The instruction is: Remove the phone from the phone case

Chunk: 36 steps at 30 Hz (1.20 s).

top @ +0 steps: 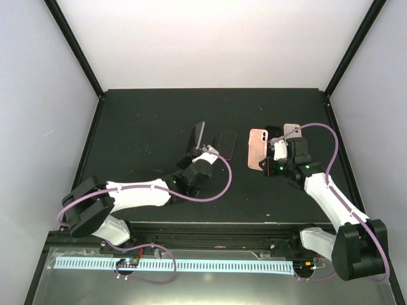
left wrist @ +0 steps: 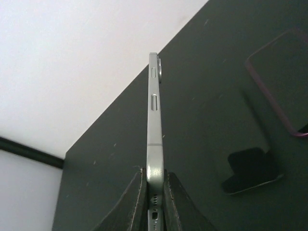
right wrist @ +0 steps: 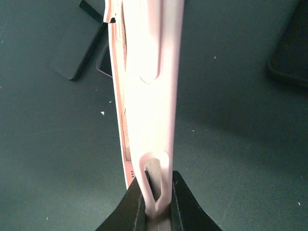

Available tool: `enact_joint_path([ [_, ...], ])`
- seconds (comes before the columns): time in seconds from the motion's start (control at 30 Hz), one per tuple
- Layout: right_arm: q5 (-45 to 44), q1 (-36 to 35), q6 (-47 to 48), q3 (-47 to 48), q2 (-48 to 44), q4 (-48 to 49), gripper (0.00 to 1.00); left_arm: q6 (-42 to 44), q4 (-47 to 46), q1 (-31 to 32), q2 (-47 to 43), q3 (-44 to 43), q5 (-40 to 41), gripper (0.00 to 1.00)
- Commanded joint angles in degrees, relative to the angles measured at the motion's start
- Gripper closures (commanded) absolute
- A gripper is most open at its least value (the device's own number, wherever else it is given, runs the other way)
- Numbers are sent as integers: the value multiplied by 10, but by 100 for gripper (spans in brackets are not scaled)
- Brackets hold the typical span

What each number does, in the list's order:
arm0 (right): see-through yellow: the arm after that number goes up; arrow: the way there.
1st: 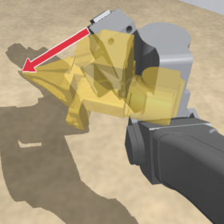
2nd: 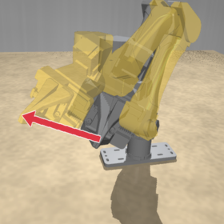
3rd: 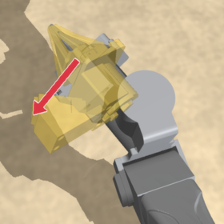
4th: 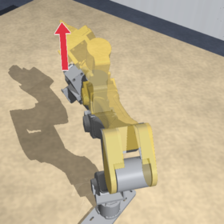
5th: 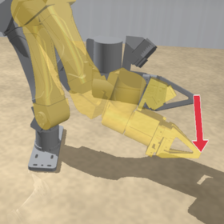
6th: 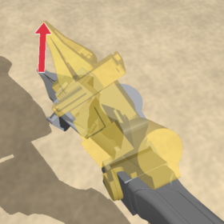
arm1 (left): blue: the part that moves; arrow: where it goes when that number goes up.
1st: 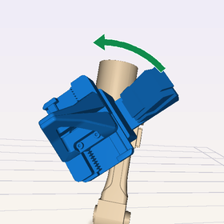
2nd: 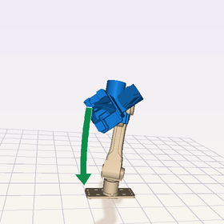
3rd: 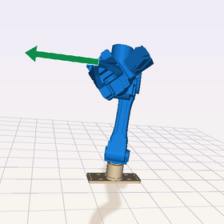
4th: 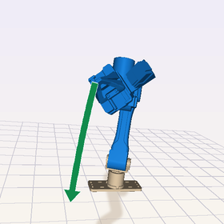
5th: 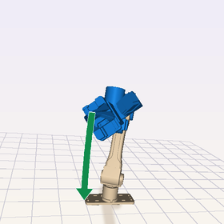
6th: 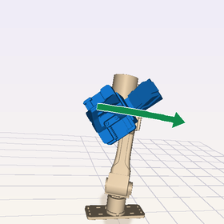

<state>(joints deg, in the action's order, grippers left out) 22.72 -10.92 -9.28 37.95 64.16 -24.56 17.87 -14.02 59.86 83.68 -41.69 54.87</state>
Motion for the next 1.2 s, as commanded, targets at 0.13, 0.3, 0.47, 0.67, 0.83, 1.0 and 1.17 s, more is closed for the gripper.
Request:
enact_joint_path([
  [0.13, 36, 29, 9, 6, 6, 12, 99, 49, 46, -66, 76, -52, 31, 99],
  [0.3, 53, 46, 11, 13, 7, 2, 99, 69, 66, -88, 136, -75, 48, 98],
  [0.47, 66, 59, 12, 11, 7, -1, 99, 54, 114, -109, 167, -98, 54, 98],
  [0.67, 75, 62, 13, 16, 14, -6, 99, 30, 163, -128, 200, -118, 33, 96],
  [0.83, 75, 65, 15, 16, 12, -6, 99, 1, 208, -132, 228, -146, 28, 90],
  [1.0, 81, 69, 18, 18, 9, -8, 99, -18, 237, -135, 245, -152, 33, 69],
  [1.17, 82, 71, 20, 18, 10, -8, 99, -52, 259, -135, 247, -156, 33, 61],
])
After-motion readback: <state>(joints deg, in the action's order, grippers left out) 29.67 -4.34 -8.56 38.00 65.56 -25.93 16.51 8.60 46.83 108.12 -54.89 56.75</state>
